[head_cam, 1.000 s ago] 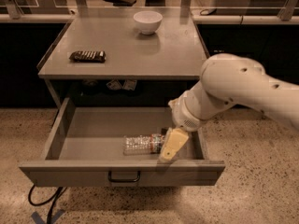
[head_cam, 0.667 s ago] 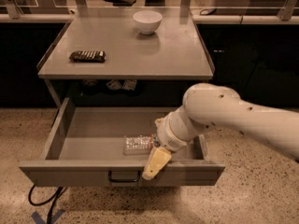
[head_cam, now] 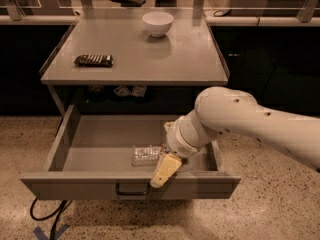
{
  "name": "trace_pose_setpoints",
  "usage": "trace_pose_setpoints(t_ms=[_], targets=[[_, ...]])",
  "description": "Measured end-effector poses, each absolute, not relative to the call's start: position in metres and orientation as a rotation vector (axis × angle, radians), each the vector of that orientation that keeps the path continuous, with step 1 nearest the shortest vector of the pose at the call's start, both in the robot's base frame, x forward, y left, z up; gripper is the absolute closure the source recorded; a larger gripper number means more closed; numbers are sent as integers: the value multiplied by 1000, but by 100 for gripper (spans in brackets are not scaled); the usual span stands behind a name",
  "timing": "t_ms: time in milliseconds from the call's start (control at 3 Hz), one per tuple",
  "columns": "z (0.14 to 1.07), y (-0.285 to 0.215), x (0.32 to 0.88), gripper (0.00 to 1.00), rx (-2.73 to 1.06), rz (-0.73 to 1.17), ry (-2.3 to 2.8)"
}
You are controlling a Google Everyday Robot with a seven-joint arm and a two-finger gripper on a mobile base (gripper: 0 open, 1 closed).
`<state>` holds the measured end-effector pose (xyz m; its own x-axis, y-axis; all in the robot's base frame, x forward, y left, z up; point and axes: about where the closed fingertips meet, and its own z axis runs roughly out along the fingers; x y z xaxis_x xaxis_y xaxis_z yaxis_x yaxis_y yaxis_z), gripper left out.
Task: Pick water bottle from top drawer and place on counter
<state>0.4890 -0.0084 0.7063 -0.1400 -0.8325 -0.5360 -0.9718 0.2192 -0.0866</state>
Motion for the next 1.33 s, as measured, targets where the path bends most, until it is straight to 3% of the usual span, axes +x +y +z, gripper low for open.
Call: trace_pose_setpoints(t_ms=[667, 1333], targets=[[722, 32, 527, 0, -1718, 374, 1952], [678, 32, 532, 0, -1640, 386, 2002]])
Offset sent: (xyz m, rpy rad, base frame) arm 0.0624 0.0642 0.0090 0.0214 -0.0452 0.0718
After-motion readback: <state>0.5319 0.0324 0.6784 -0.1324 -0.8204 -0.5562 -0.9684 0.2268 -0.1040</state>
